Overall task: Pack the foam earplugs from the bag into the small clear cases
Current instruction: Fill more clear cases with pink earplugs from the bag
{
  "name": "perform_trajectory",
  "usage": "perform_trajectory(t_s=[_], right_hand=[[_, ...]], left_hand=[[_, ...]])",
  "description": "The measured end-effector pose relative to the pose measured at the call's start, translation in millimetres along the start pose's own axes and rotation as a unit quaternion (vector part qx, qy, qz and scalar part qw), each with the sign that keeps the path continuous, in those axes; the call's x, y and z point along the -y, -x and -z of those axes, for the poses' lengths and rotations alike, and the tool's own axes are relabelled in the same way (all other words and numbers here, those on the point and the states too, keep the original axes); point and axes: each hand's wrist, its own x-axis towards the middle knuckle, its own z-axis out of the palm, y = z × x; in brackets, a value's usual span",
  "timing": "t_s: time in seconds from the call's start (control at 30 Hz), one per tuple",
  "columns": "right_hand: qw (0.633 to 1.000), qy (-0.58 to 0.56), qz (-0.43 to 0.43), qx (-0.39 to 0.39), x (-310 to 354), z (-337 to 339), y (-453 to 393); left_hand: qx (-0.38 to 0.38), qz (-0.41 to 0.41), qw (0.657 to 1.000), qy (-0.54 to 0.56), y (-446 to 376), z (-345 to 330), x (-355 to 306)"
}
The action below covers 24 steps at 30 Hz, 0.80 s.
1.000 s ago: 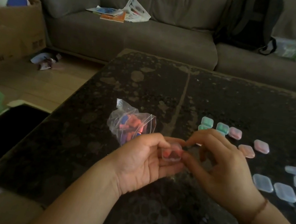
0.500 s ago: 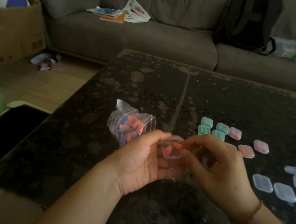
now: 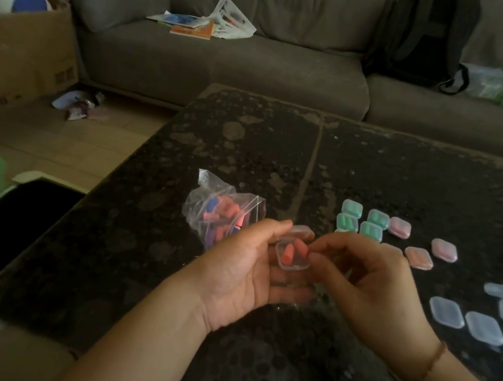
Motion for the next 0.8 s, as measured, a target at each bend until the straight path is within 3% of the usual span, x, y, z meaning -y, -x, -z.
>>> perform_trajectory(t_s=[0.17,0.4,0.63,0.8], right_hand=[[0.999,0.017,0.021,0.028,2.0,-0.4,1.4],[0.996,-0.069,-0.033,-0.041,-3.8,1.1,0.6],[0.998,-0.047,-0.015,0.031,-5.8,-1.5,-1.7],[0.996,-0.044,-0.014,0.072,-3.5,1.1,-1.5]], left_hand=[[0.004,0.003,1.000,-0.005,-0.1,0.5,0.6],[0.020,-0.012,1.000,0.013,3.3,1.0,-2.4],[0.010,-0.030,0.999,-0.026,1.2,1.5,-0.4],[-0.028,-0.054,0.989,-0.138,-0.5,-0.5,5.4]])
